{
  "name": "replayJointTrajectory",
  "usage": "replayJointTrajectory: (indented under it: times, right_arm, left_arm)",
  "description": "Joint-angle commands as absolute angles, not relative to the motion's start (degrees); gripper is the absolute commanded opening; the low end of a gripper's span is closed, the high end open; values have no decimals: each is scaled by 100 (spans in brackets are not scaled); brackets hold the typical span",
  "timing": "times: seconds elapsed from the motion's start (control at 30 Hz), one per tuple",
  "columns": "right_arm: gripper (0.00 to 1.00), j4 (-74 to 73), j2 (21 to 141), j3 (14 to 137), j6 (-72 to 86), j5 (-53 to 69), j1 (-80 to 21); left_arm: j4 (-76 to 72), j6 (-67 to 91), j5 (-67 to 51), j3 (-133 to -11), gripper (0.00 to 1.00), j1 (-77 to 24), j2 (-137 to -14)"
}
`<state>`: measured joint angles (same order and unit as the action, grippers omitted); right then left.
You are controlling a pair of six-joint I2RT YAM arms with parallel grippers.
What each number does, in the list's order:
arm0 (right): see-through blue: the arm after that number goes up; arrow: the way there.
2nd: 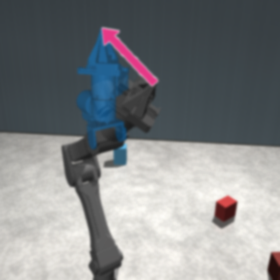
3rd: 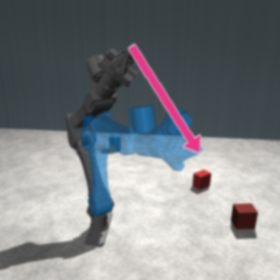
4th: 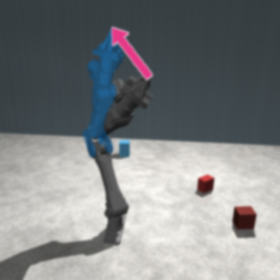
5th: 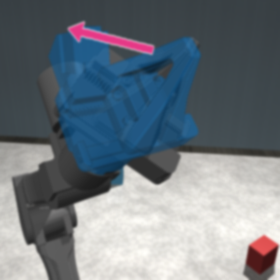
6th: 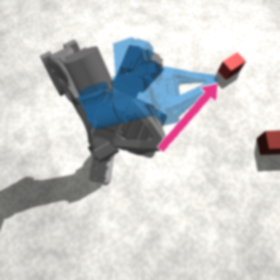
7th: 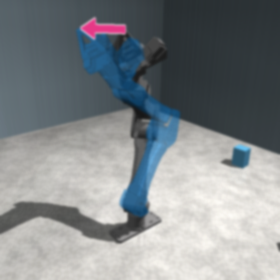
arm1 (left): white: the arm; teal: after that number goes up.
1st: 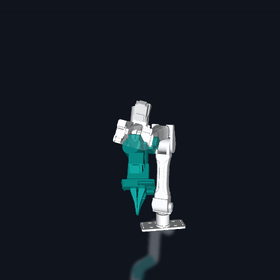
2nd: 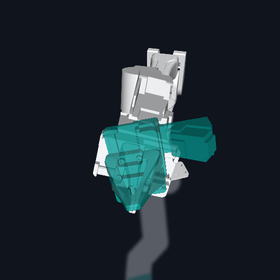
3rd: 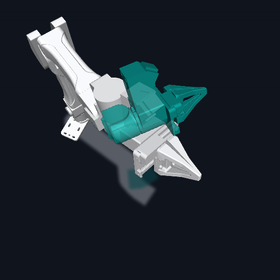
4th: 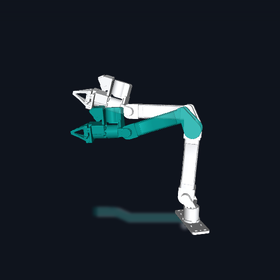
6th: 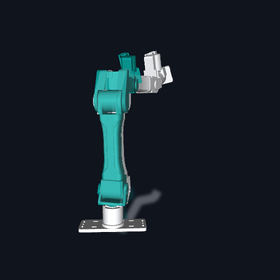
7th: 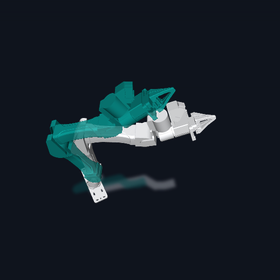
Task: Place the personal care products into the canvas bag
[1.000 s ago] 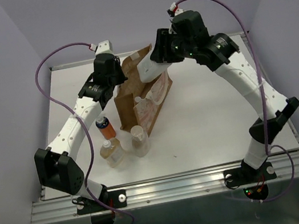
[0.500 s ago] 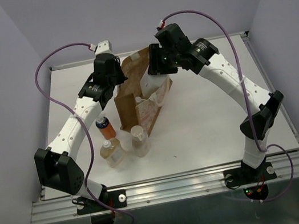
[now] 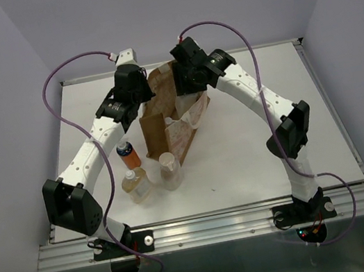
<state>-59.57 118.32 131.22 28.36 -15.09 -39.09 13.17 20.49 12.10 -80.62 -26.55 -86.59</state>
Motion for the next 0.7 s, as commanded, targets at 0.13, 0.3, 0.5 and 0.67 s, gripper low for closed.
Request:
replayJointTrajectory:
  times: [0.13, 0.3, 0.5, 0.67]
  right_arm:
    - [1, -5476, 11715, 13666, 1915, -1775, -3973]
    - [1, -5134, 11944, 13650, 1592, -909, -3973]
    - [1, -5045, 11945, 13448, 239, 359, -3973]
    - [1, -5071, 11865, 13298, -342, 492, -3973]
  left_arm:
    - [1433, 1916, 1275, -8385, 0, -2672, -8850]
    - [1406, 1881, 1257, -8385, 0, -2672, -8851]
    - [1424, 1775, 1371, -8367, 0, -2672, -8886]
    - [1406, 1740, 1398, -8367, 0, -2672, -8877]
